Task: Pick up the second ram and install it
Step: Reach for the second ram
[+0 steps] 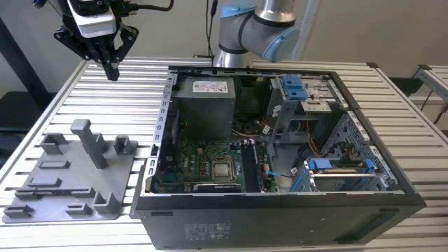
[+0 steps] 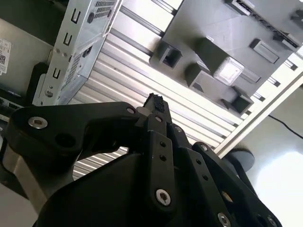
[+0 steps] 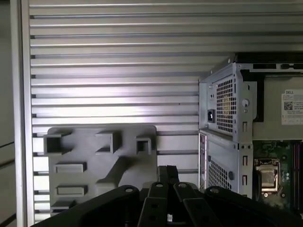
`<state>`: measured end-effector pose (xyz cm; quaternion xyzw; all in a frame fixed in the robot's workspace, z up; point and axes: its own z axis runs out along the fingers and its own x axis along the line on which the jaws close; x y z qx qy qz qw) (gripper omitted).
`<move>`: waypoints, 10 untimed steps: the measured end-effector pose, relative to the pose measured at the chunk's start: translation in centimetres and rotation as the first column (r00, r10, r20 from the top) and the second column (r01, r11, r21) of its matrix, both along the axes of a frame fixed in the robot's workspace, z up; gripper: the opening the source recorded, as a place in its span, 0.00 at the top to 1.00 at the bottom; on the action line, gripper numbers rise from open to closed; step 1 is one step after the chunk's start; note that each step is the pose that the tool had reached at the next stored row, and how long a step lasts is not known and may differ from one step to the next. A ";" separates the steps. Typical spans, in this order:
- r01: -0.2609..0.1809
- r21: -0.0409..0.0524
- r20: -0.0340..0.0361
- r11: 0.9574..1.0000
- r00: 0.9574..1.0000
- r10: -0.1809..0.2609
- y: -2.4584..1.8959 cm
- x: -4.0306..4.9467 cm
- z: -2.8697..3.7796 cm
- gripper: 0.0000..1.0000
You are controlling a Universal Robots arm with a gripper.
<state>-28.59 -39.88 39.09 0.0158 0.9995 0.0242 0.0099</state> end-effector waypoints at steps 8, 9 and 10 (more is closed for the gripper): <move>-0.007 0.000 0.000 1.000 1.000 0.007 0.00 -1.44 -0.06 0.89; -0.007 0.000 0.000 1.000 1.000 0.007 0.00 -1.61 -0.07 0.89; -0.008 0.000 0.000 1.000 1.000 0.008 0.00 -1.79 -0.07 0.89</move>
